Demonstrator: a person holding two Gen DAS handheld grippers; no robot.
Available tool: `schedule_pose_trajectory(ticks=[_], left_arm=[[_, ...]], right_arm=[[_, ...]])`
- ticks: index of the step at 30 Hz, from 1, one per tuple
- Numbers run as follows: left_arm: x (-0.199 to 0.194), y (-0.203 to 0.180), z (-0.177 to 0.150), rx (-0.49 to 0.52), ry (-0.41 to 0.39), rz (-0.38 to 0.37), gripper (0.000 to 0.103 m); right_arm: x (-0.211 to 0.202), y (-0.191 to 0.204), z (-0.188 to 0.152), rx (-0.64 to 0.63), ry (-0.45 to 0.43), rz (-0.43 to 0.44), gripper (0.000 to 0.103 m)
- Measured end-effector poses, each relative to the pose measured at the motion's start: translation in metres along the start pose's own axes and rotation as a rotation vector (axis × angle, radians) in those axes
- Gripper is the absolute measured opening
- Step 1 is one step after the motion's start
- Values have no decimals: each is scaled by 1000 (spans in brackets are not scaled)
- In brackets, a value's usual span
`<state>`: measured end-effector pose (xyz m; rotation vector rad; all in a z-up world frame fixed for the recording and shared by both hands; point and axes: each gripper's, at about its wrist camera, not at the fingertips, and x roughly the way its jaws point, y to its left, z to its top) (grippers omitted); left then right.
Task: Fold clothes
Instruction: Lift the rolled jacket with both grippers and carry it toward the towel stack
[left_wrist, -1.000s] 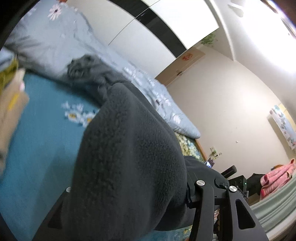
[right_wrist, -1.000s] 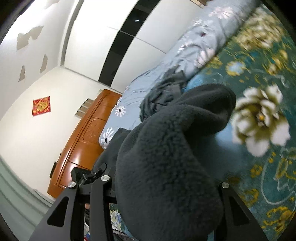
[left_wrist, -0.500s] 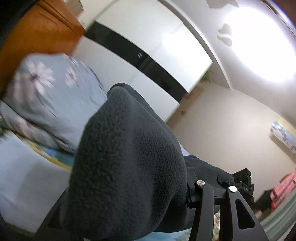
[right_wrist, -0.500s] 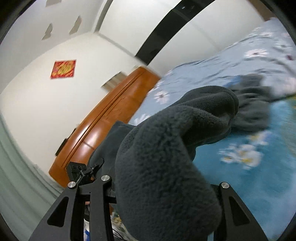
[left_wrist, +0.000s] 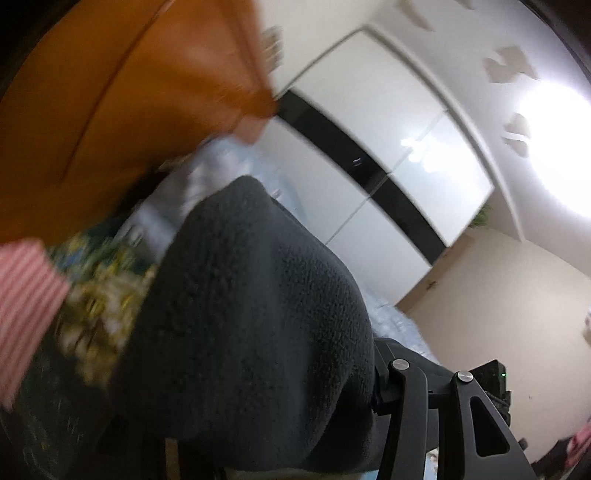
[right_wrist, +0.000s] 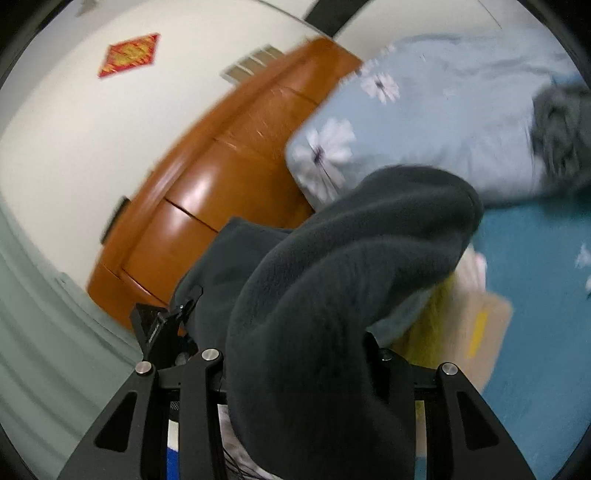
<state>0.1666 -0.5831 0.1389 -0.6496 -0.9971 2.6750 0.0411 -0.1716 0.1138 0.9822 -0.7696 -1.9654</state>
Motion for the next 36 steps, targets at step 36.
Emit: schedule_pose_trajectory(ticks=[36], left_arm=[[-46, 16, 10, -243, -204, 442, 84]], right_arm=[[-31, -86, 2, 176, 3, -34, 66]])
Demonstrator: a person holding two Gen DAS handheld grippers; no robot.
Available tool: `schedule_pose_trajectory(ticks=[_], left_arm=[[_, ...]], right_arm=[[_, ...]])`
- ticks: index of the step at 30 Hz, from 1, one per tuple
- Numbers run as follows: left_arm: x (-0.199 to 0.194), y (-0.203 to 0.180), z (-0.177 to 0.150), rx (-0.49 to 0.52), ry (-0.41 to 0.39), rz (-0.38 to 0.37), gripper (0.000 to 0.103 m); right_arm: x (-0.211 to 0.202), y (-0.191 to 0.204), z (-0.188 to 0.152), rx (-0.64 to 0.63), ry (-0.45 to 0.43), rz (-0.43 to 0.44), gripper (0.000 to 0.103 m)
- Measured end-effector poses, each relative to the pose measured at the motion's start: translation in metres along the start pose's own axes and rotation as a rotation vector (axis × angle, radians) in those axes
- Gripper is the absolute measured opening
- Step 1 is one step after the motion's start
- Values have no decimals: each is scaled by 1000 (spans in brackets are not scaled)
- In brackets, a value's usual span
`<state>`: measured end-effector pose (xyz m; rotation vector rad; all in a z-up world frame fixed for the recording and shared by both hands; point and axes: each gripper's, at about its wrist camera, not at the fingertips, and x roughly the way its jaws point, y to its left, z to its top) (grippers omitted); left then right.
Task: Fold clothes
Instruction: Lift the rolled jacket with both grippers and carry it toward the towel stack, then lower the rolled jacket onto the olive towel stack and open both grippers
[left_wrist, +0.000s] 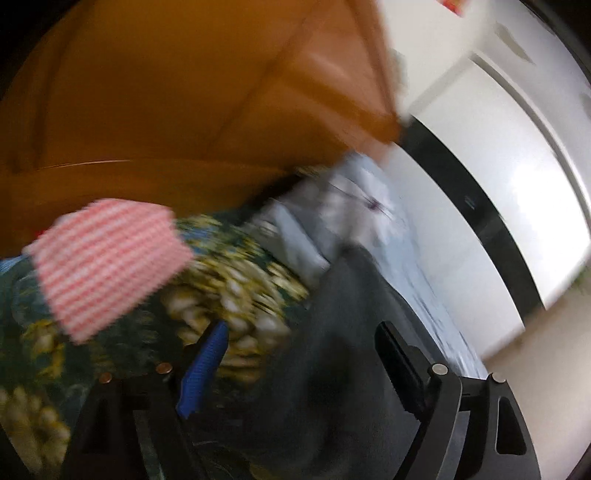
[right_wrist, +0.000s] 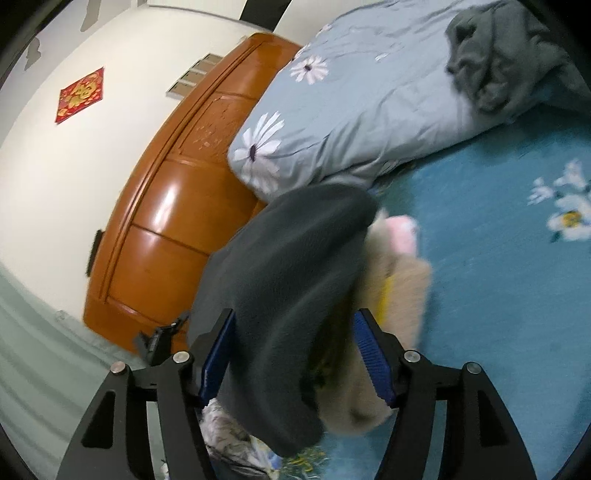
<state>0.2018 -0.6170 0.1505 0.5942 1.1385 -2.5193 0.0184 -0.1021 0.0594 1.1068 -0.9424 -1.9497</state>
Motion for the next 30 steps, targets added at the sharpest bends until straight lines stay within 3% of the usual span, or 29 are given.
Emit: schedule_pose_trajectory(ticks=[3, 6, 11, 13, 18, 30], left_arm=[[-13, -12, 5, 85, -29, 15, 84], [-28, -59, -5, 337, -43, -9, 84], [-8, -111, -35, 609, 40, -60, 84], [4, -113, -42, 636, 56, -44, 84], [34, -91, -34, 544, 82, -25, 84], [77, -79, -35, 529, 141, 10, 89]], right_arm=[[-17, 2, 5, -16, -38, -90, 66], [-36, 17, 11, -62, -83, -140, 66], [-33, 76, 4, -241, -97, -154, 66], [-17, 103, -8, -344, -51, -166, 66], [15, 130, -32, -508, 11, -204, 66], [59, 110, -21, -482, 57, -311, 67]])
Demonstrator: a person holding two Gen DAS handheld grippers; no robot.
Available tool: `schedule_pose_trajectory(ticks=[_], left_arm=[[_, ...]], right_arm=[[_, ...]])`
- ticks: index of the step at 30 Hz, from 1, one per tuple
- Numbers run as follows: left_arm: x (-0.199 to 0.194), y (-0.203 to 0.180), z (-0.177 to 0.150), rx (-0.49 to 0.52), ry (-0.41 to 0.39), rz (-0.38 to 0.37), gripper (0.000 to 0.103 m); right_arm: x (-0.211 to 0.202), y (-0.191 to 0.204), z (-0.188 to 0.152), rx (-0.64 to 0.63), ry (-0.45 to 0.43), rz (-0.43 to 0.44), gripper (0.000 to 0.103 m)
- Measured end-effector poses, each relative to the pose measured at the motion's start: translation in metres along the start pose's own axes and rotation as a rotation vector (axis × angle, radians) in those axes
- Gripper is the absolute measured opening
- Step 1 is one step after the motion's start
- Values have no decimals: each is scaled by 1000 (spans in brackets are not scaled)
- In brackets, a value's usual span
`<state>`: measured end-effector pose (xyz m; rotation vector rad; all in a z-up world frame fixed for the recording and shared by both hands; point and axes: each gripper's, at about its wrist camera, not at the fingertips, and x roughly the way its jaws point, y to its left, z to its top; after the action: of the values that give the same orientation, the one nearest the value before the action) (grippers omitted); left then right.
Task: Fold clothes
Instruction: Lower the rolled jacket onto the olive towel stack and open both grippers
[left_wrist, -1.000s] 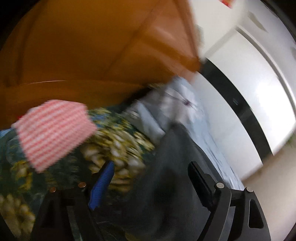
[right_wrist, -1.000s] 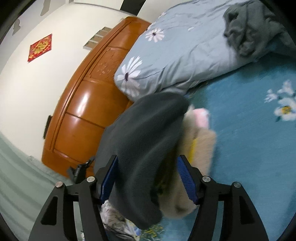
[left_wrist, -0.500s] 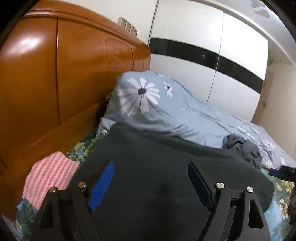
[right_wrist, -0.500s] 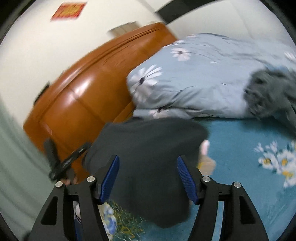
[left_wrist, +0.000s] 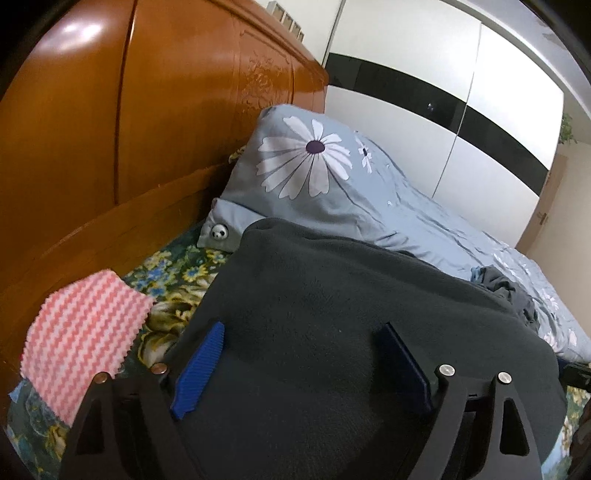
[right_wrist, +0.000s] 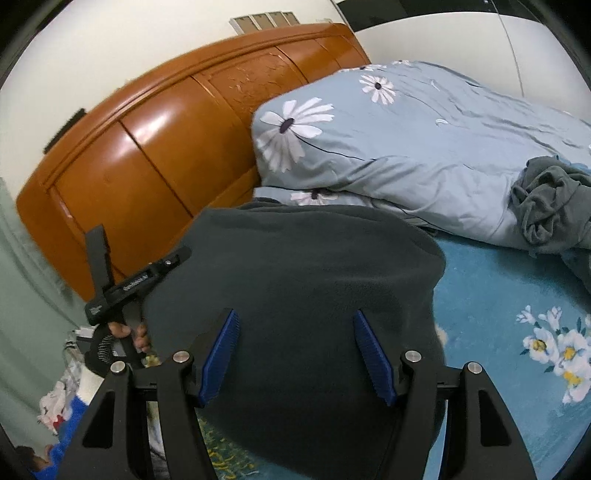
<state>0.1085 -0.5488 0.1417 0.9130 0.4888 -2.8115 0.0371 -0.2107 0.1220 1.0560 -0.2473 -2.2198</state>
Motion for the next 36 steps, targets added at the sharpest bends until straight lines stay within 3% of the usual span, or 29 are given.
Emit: schedule_pose_trajectory(ticks=[8, 17, 25, 29, 33, 36], left_arm=[[-7, -1, -2, -14, -26, 4, 90], [-60, -23, -15, -19, -126, 111, 90], [-94, -60, -66, 13, -197, 134, 103], [-93, -76, -97, 33, -205, 140, 103], [-104, -78, -121, -21, -256, 129, 103], [-106, -78, -134, -46, -239, 108, 103]], right_arm=[[-5, -3, -5, 19, -4, 16, 68], [-58, 17, -29, -65, -112, -14, 68], [-74, 22, -80, -79, -174, -45, 68], [-71, 24, -106, -94, -174, -85, 68], [-65, 29, -125, -130, -157, -126, 68], [-60, 27, -136, -116, -136, -125, 69]])
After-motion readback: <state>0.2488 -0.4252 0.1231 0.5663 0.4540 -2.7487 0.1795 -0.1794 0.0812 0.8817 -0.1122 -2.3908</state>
